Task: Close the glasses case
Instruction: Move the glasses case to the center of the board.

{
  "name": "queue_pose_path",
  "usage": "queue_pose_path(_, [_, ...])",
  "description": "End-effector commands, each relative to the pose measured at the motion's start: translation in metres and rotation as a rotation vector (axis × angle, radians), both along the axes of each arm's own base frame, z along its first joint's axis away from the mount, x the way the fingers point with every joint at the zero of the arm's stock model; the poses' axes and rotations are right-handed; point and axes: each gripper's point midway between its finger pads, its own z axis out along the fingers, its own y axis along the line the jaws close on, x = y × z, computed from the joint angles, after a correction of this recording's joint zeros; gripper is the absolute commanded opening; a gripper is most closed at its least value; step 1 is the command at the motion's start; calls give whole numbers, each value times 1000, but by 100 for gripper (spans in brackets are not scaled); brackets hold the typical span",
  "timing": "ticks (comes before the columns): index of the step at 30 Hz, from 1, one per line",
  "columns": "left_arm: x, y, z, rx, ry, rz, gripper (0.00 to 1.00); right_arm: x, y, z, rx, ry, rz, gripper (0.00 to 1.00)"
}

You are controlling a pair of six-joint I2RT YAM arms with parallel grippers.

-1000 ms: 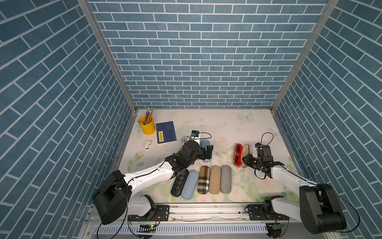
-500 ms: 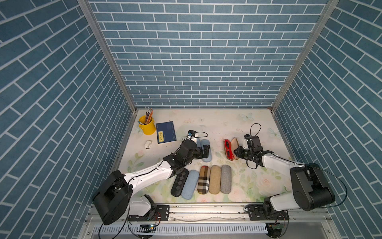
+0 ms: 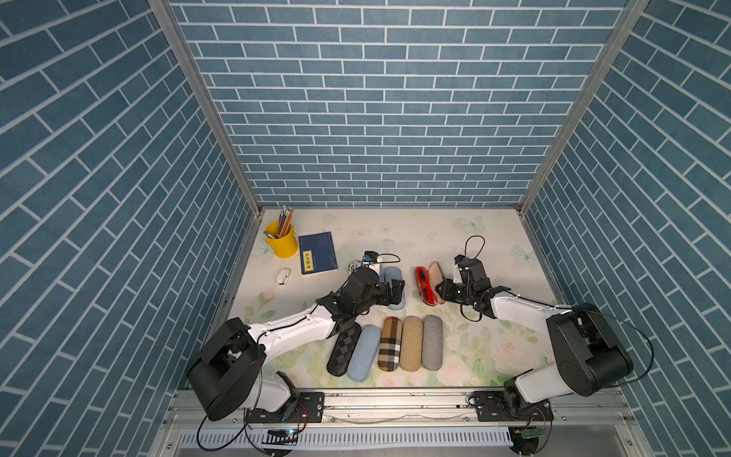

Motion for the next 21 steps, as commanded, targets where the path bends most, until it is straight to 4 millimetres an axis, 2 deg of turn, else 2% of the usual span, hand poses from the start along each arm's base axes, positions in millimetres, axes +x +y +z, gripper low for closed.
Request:
queue_pose_path(1, [3, -11, 4, -37, 7, -22, 99, 14, 13, 16, 48, -50, -36, 25])
queue_pose_path(10, [3, -27, -4, -55, 48, -55, 98, 10, 24, 22, 77, -67, -23, 32])
queue_pose_path(21, [-3, -49, -17, -54, 135, -64, 97, 2, 26, 52, 131, -107, 2, 47])
